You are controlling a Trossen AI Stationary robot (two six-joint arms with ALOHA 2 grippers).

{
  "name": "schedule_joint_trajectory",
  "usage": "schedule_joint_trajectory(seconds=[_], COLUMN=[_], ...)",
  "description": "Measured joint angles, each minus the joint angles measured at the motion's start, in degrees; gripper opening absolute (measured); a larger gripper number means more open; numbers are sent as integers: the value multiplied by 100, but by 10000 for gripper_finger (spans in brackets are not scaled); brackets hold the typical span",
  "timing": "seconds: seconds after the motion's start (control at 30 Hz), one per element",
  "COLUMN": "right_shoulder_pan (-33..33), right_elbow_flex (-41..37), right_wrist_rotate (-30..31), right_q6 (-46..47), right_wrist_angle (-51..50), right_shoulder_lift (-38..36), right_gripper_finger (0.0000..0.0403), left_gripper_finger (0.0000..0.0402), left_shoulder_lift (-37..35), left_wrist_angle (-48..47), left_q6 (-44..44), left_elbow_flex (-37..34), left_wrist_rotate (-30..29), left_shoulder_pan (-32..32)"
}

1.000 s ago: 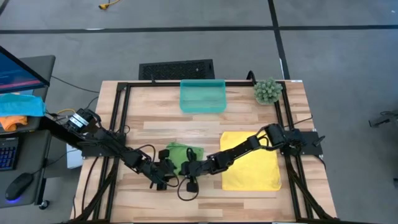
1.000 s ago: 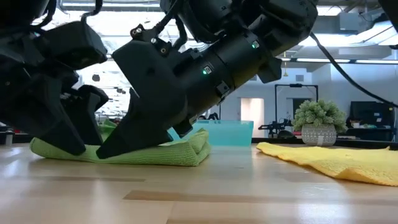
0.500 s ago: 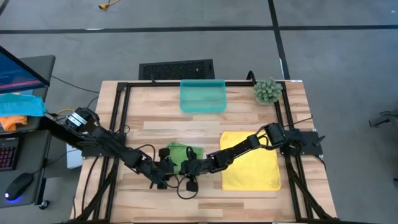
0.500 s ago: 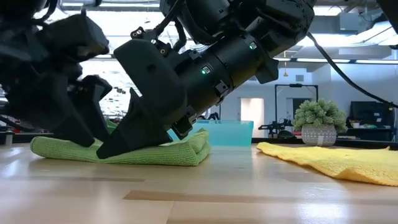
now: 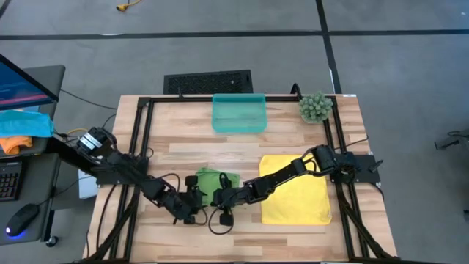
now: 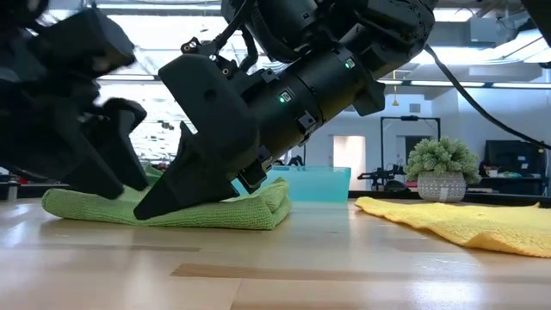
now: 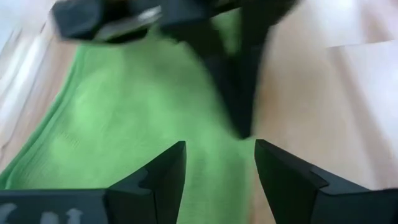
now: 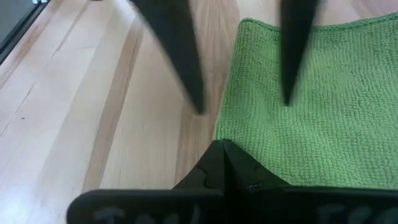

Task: Roll microfiber towels into tight, uniform cylinder then place into a basket
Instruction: Roll the green towel

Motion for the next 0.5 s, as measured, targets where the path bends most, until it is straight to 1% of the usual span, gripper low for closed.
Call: schedule_joint_trajectory(seconds=[0.07, 0.13, 0.2, 0.33, 0.37, 0.4, 0.5], right_shoulder_pan=[0, 0, 0, 0, 0, 0, 0], right_elbow_flex=[-2, -2, -2, -4, -4, -4, -4], right_wrist_rotate=[0, -2, -2, -4, -3, -2, -4], right_q6=[0, 0, 0, 0, 0, 0, 0], right_wrist_angle=[2, 2, 2, 3, 2, 2, 2], right_shoulder_lift=[0, 2, 4, 4, 4, 4, 7], right_gripper_finger=[12, 15, 16, 12, 11, 11, 11], left_gripper_finger=[171, 147, 112, 27, 14, 9, 10], left_shoulder_lift=[0, 0, 0, 0, 0, 0, 0], left_wrist_angle=[77, 96, 91, 93, 96, 98, 112], left_q6=[125, 148, 131, 117, 105, 102, 98], left_elbow_flex=[0, 0, 0, 0, 0, 0, 0], left_wrist_rotate=[-21, -68, -191, -604, -668, -653, -295], left_shoulder_pan=[-127, -211, -259, -244, -207, -163, -69])
